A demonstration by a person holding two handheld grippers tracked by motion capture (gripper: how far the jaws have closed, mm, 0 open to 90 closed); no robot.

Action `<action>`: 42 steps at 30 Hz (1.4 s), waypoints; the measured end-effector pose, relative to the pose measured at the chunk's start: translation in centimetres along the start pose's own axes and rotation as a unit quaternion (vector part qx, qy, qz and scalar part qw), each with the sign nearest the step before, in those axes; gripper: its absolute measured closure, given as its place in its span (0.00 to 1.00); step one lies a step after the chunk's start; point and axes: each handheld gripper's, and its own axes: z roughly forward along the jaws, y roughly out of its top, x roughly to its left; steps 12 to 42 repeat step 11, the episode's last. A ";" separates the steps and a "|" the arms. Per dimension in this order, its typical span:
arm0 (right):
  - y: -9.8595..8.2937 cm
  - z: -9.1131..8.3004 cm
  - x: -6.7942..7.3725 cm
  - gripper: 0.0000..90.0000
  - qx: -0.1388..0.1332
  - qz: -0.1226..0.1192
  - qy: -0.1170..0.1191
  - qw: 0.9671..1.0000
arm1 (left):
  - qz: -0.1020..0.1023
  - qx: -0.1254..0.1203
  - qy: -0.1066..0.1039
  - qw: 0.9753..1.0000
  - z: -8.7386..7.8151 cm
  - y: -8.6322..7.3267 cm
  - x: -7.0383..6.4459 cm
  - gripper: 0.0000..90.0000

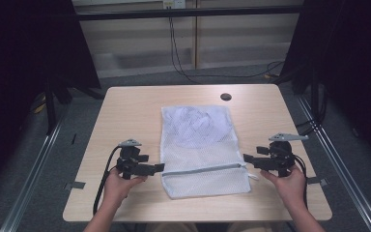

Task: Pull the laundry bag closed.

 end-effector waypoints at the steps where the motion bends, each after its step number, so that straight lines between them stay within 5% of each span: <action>1: 0.0 0.0 -0.1 0.23 -0.002 -0.002 -0.006 1.000 | 0.005 0.000 0.005 1.000 -0.1 0.0 0.1 0.13; 11: -0.3 -0.2 -1.4 0.16 0.015 -0.006 -0.044 0.999 | 0.021 -0.004 0.032 0.999 -0.3 -0.2 0.7 0.11; 42: -0.3 -0.2 -1.4 0.16 0.015 -0.006 -0.044 0.999 | 0.021 -0.004 0.032 0.999 -0.3 -0.2 0.7 0.11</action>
